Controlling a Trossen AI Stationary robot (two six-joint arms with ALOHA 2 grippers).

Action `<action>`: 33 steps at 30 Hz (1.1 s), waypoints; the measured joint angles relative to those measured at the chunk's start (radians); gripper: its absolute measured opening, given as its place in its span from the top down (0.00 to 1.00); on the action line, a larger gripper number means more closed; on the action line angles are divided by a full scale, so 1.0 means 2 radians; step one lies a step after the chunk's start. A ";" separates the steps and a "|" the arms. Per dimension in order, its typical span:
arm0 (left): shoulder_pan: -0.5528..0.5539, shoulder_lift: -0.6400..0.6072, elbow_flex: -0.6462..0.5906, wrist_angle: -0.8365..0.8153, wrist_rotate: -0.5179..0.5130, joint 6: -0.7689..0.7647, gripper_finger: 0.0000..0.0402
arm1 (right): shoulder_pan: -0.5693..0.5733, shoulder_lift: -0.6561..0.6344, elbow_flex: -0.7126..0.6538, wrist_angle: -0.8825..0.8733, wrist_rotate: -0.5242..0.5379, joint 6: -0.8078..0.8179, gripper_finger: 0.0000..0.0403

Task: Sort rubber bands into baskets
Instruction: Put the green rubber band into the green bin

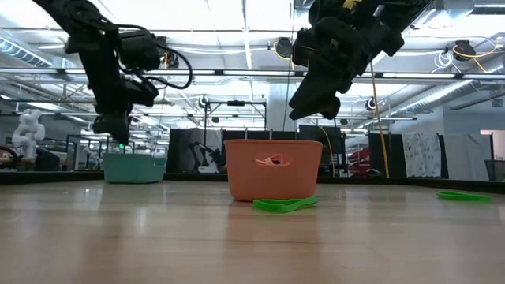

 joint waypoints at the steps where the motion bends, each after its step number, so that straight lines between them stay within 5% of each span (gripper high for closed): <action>1: 0.003 0.000 0.002 0.000 0.001 0.003 0.65 | 0.000 0.000 0.000 0.000 0.000 0.002 0.63; 13: 0.004 0.000 0.073 -0.090 0.113 0.014 0.65 | 0.000 0.000 0.000 -0.011 -0.002 0.022 0.63; 16: -0.006 0.000 0.100 -0.100 0.208 -0.017 0.65 | 0.000 0.000 0.000 -0.012 -0.002 0.022 0.63; 21: -0.048 -0.001 0.120 -0.056 0.453 -0.098 0.65 | 0.000 0.000 0.000 -0.012 -0.002 0.022 0.63; 23: -0.088 0.000 0.118 -0.014 0.499 -0.127 0.65 | 0.000 0.000 0.000 -0.011 -0.002 0.022 0.63; 28: -0.233 0.014 0.118 0.099 0.477 -0.143 0.65 | 0.000 0.000 0.000 -0.011 -0.002 0.022 0.63; 33: -0.361 0.073 0.118 0.226 0.369 -0.124 0.66 | 0.000 0.000 0.000 -0.010 -0.002 0.023 0.63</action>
